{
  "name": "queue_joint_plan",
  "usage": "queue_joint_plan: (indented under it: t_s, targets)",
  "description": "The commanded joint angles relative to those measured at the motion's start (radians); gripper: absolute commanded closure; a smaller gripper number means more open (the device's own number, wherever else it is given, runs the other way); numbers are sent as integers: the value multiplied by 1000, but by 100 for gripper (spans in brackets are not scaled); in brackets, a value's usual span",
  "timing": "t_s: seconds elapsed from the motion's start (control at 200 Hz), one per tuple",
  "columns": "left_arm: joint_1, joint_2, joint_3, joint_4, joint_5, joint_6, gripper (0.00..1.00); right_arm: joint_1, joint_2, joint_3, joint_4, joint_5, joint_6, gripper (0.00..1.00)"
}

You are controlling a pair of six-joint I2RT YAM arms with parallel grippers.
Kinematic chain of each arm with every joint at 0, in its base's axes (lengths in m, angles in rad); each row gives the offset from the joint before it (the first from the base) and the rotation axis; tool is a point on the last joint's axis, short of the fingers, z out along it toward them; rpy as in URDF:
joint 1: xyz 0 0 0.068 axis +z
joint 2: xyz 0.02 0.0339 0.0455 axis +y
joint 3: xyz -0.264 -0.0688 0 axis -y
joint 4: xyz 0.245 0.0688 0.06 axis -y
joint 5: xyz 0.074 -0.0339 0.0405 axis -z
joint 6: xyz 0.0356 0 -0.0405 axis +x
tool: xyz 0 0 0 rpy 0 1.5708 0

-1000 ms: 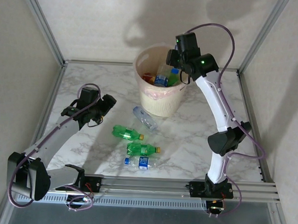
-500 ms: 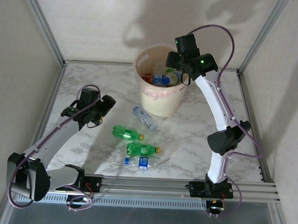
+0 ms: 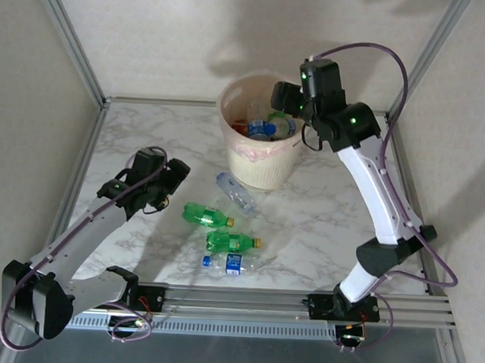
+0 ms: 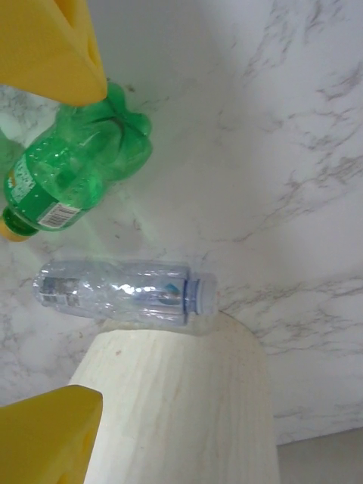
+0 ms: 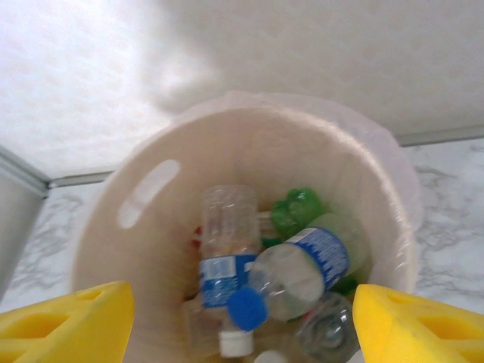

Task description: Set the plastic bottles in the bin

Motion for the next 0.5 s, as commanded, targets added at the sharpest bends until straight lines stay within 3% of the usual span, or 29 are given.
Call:
queue_joint_plan:
  t_s: [0.0, 0.27, 0.491]
  targets:
    - [-46, 9, -41, -1, -35, -122, 5, 56, -71, -81, 89, -13, -21, 23]
    - [-96, 66, -50, -31, -43, -192, 5, 171, -213, -296, 163, -27, 2, 21]
    - [-128, 124, -57, -57, -45, -199, 11, 220, -289, -425, 181, -36, 36, 21]
